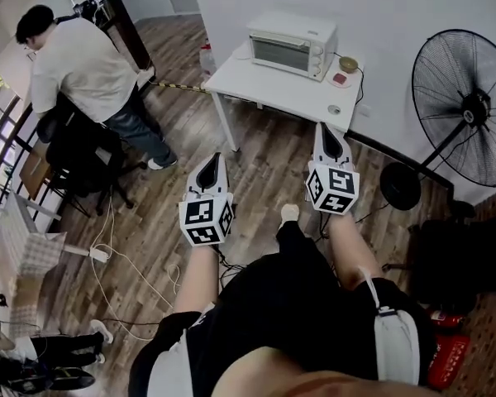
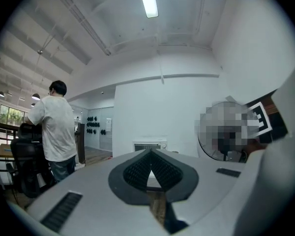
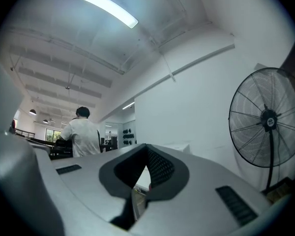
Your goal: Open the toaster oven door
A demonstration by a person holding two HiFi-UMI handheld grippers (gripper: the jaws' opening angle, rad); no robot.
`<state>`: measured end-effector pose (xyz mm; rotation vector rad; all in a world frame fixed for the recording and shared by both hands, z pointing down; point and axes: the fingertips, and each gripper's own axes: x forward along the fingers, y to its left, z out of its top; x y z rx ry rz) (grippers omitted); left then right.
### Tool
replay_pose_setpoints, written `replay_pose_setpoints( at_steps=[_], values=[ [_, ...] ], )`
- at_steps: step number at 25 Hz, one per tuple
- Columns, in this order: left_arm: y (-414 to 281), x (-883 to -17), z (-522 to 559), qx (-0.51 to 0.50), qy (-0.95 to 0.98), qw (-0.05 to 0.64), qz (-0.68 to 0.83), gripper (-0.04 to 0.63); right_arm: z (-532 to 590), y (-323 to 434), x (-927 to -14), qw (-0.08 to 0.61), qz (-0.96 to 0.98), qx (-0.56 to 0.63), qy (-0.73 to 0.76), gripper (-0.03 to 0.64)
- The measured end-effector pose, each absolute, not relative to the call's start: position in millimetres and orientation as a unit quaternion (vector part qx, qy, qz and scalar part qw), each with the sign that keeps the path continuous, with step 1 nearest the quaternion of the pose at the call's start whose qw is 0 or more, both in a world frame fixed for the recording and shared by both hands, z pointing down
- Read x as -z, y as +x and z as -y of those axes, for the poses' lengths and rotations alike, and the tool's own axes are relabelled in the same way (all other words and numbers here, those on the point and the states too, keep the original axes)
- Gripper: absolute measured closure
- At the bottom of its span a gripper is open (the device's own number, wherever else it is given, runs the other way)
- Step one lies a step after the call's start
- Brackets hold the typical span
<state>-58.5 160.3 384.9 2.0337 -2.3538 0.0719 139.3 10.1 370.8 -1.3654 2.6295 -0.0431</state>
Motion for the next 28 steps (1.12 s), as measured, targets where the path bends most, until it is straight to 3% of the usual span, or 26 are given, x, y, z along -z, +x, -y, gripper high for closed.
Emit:
replay_pose_setpoints(
  at_steps=[18,28],
  values=[
    [-139,-379,204,-0.027,0.675,0.041,0.736,0.583,334,38,-377,0.049,-0.892,0.036,-0.448,0.614],
    [-164,-389,322,-0.032,0.686,0.057,0.724,0.583,438,5,-394,0.027,-0.888,0.052,-0.456,0.614]
  ],
)
